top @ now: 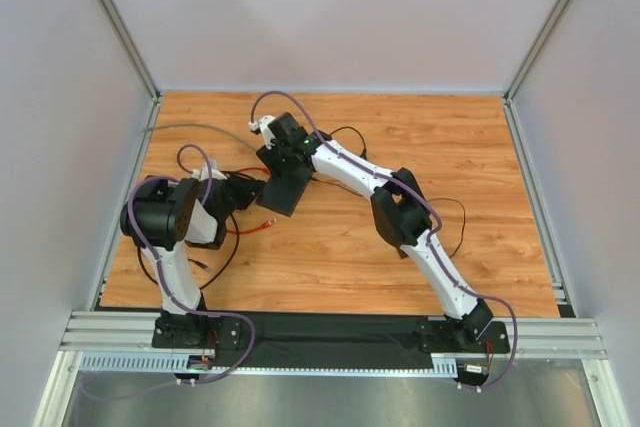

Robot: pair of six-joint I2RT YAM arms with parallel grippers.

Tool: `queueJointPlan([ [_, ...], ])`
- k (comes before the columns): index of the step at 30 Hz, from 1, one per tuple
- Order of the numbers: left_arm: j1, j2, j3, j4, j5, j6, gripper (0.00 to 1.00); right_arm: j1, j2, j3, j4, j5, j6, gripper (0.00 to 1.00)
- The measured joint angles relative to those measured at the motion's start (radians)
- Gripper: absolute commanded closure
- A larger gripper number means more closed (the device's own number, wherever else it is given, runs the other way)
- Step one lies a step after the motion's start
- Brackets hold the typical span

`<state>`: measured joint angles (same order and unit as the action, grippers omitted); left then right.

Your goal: Pull the plug from the switch port

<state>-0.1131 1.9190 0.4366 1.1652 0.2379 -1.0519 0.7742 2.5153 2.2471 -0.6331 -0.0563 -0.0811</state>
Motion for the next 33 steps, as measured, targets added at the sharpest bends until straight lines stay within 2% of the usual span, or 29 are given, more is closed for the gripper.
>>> queueJointPlan([
  [10, 0.018, 0.013, 0.052, -0.039, 0.023, 0.045, 1.0, -0.013, 0.0, 0.002, -0.005, -0.01, -0.008, 0.48],
  [19, 0.011, 0.03, 0.052, -0.016, 0.008, 0.018, 1.0, -0.016, 0.0, 0.002, -0.006, -0.015, -0.013, 0.47],
  [33, -0.109, -0.062, -0.111, 0.035, -0.245, -0.113, 1.0, -0.022, 0.0, 0.011, -0.03, -0.049, 0.004, 0.46],
])
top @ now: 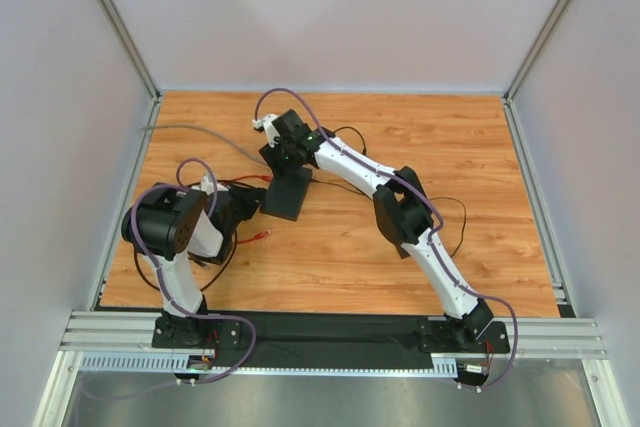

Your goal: Pull the plug from the switch port

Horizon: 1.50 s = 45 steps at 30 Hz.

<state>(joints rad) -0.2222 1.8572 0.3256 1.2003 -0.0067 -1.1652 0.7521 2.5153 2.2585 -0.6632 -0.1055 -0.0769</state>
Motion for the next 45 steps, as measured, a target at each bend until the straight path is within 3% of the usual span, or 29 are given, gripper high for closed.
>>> queueJointPlan([
  [2, -0.004, -0.003, -0.013, 0.01, -0.022, -0.025, 0.98, -0.002, 0.0, 0.0, 0.0, -0.009, 0.005, 0.46],
  [5, -0.008, -0.002, -0.013, 0.01, -0.033, -0.047, 0.84, -0.007, 0.0, 0.0, 0.001, -0.02, 0.012, 0.47],
  [6, -0.008, -0.002, -0.013, 0.009, -0.034, -0.054, 0.74, -0.008, 0.0, 0.0, 0.002, -0.024, 0.014, 0.46],
  [14, -0.008, -0.003, -0.01, -0.004, -0.044, -0.079, 0.69, -0.014, 0.0, 0.0, 0.002, -0.038, 0.024, 0.46],
  [16, -0.007, -0.015, -0.008, -0.024, -0.05, -0.08, 0.7, -0.014, 0.0, 0.001, 0.002, -0.04, 0.024, 0.46],
  [24, 0.0, -0.074, 0.001, -0.116, -0.071, -0.078, 1.0, -0.016, 0.0, 0.001, 0.003, -0.046, 0.026, 0.46],
  [29, 0.018, -0.092, 0.001, -0.134, -0.069, -0.064, 1.0, -0.016, 0.0, 0.001, 0.003, -0.048, 0.027, 0.47],
  [34, 0.042, -0.211, 0.001, -0.212, -0.07, -0.013, 1.0, -0.016, 0.0, 0.001, 0.003, -0.052, 0.027, 0.47],
  [45, 0.137, -0.643, 0.14, -0.744, -0.178, 0.199, 1.0, -0.018, 0.0, 0.001, 0.003, -0.055, 0.029, 0.46],
])
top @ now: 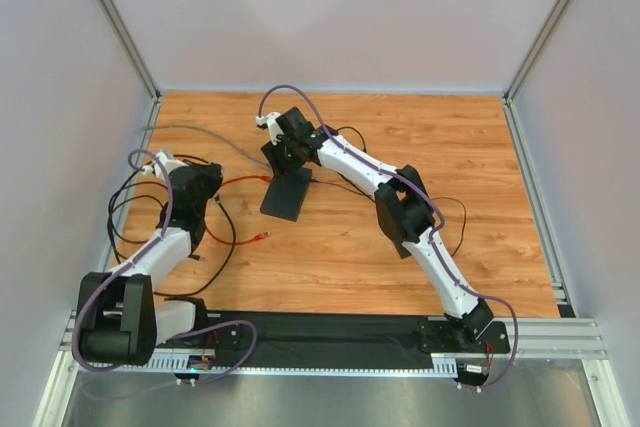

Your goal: Pull the plug from the switch port

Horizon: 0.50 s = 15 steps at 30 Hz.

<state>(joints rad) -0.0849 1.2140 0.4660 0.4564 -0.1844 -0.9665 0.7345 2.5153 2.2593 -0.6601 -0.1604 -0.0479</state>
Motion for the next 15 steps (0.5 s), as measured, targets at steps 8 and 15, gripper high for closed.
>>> queueJointPlan([
  [8, 0.116, -0.014, -0.007, -0.202, -0.027, 0.003, 0.85, -0.001, 0.0, 0.0, 0.001, -0.003, 0.007, 0.46],
  [15, 0.124, 0.033, -0.007, -0.253, -0.023, -0.014, 0.57, -0.002, 0.0, 0.0, 0.002, -0.006, 0.012, 0.46],
])
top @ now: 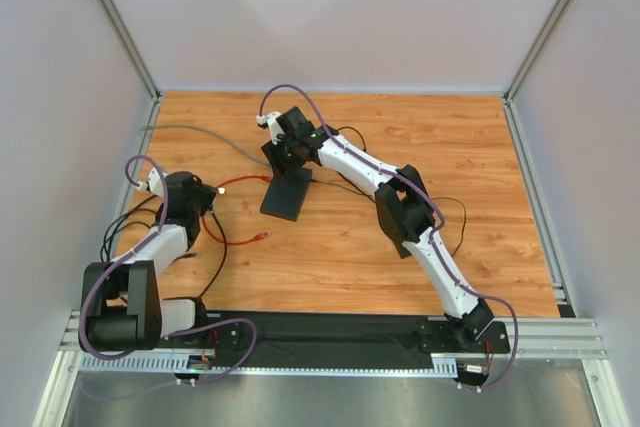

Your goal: Pull the plug from the switch port

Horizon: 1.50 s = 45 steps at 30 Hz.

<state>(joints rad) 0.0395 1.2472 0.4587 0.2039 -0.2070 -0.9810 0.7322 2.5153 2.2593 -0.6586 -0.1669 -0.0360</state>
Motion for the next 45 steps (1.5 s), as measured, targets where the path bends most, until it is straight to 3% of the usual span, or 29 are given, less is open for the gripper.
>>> queueJointPlan([
  [1, 0.001, 0.0, 0.0, -0.001, 0.002, 0.0, 0.52, 0.0, 0.0, 0.0, 0.0, 0.0, 0.002, 0.46],
  [4, 0.001, 0.0, 0.0, 0.002, 0.016, 0.0, 0.51, 0.0, 0.0, 0.0, 0.001, 0.0, 0.005, 0.47],
  [12, -0.019, 0.057, -0.005, 0.162, 0.151, 0.019, 0.58, -0.001, 0.0, 0.001, 0.001, 0.0, 0.01, 0.46],
  [20, -0.161, 0.262, 0.054, 0.324, 0.274, 0.017, 0.59, -0.001, 0.0, 0.002, 0.002, -0.003, 0.028, 0.46],
  [26, -0.226, 0.358, 0.071, 0.396, 0.268, -0.042, 0.58, -0.007, 0.0, 0.002, 0.005, -0.021, 0.045, 0.46],
  [40, -0.229, 0.616, 0.069, 0.725, 0.295, -0.242, 0.56, -0.009, 0.0, 0.002, 0.005, -0.027, 0.063, 0.47],
  [45, -0.229, 0.628, 0.065, 0.751, 0.294, -0.263, 0.58, -0.009, 0.0, 0.002, 0.005, -0.027, 0.066, 0.47],
])
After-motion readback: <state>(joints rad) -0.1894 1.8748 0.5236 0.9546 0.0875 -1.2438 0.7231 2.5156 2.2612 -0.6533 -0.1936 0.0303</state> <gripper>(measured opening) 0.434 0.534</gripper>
